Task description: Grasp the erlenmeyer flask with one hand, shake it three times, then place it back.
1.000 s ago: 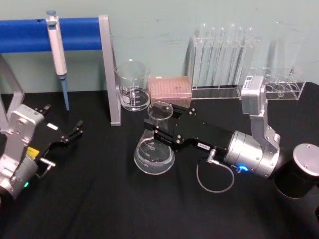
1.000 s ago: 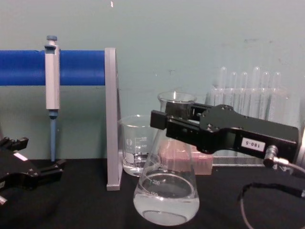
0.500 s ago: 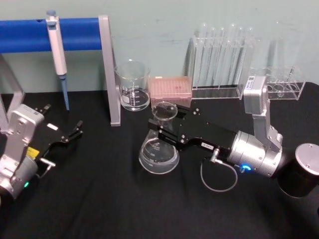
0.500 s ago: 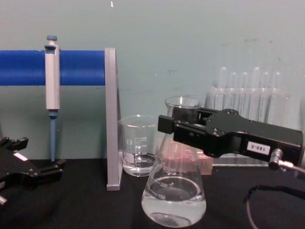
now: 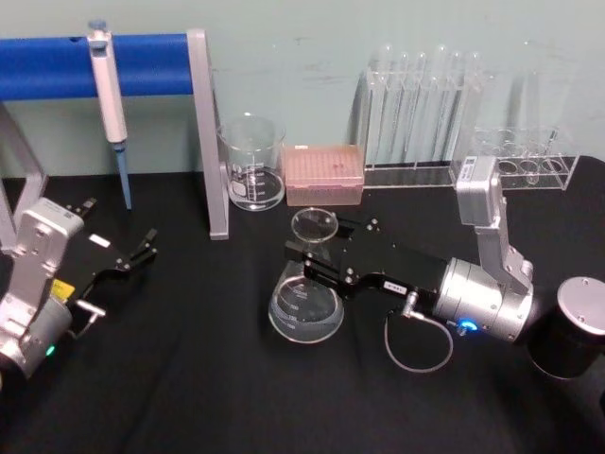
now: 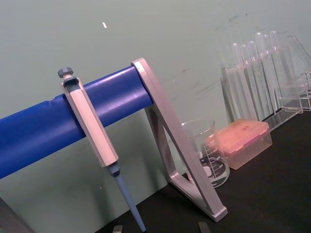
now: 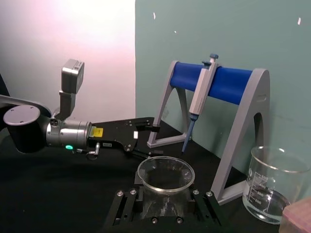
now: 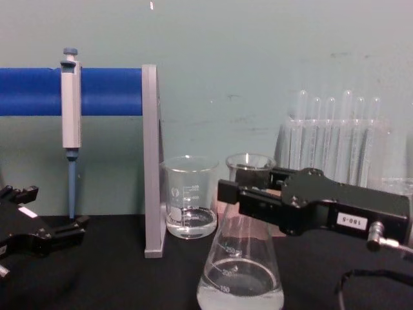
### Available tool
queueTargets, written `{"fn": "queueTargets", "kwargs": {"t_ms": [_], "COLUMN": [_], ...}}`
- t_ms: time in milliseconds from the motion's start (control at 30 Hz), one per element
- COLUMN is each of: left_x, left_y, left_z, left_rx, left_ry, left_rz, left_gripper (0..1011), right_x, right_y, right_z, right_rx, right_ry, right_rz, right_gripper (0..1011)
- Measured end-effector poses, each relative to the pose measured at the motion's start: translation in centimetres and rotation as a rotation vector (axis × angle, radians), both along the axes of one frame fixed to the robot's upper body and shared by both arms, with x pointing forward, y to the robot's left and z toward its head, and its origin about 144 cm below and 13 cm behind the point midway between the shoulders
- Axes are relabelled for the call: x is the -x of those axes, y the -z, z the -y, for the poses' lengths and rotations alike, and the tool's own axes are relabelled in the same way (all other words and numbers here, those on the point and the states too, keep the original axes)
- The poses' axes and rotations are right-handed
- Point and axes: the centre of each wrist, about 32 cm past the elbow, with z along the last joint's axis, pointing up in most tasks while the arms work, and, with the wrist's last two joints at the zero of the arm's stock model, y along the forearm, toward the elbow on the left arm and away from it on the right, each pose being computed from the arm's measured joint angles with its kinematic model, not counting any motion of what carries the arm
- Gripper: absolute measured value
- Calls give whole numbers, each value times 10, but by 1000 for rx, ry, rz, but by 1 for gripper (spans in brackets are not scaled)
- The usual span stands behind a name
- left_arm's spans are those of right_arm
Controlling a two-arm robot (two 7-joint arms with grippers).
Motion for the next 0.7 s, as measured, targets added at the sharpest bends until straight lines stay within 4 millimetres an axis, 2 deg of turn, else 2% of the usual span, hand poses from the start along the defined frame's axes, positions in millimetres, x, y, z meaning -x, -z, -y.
{"fn": "queueTargets", "kwargs": {"t_ms": [700], "left_x": [0], "left_y": [0], "left_z": [0], "left_rx": [0], "left_ry": [0], "left_rz": [0], "left_gripper": [1001], "right_x": [-5], "right_y": [20], "right_z": [2], "right_rx": [36], "right_ry": [-11], "right_rz": [-50], "right_gripper": [457]}}
